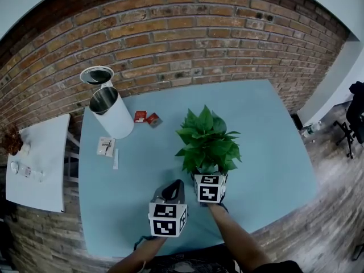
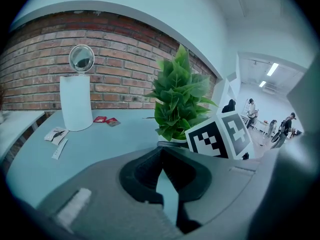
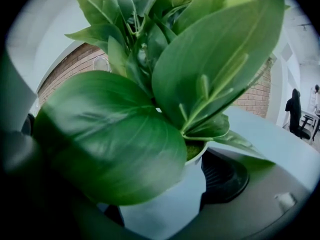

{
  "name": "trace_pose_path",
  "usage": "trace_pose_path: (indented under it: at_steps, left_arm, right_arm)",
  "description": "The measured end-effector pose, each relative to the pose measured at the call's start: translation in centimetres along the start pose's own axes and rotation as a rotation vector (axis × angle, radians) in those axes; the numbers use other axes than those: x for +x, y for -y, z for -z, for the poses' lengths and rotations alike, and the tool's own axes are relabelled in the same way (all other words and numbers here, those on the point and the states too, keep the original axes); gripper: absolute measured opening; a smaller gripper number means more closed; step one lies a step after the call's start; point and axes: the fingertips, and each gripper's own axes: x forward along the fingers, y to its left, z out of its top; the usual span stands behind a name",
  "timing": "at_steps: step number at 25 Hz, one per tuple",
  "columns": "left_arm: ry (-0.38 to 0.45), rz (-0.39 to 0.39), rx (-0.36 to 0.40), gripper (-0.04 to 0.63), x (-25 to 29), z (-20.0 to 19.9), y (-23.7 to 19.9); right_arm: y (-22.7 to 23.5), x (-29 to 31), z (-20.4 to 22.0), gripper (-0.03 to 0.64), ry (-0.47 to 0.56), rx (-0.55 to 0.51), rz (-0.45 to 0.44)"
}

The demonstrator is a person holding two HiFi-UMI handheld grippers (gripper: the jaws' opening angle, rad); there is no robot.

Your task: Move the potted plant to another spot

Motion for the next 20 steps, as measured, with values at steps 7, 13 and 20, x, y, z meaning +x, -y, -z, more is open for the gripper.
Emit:
trace_pose_path:
  at_steps: [7, 13, 20]
  left_arm:
    - [0.003, -0.034, -0.009, 0.000, 0.1, -0.2, 0.6]
    - [0.017, -0.063, -0.015, 0.000, 0.7, -0.6, 1.9]
    - [0.021, -0.100, -0.026, 0.000, 1.4, -0.6, 2.8]
  right_arm:
    - [0.1, -0.2, -0.1, 0.485, -0.010, -0.027, -0.037]
    - [0.3, -0.4, 0.3, 0.485, -0.015, -0.061, -0.085]
    - [0.8, -0.4, 0.4, 0.483, -0.016, -0.090, -0.130]
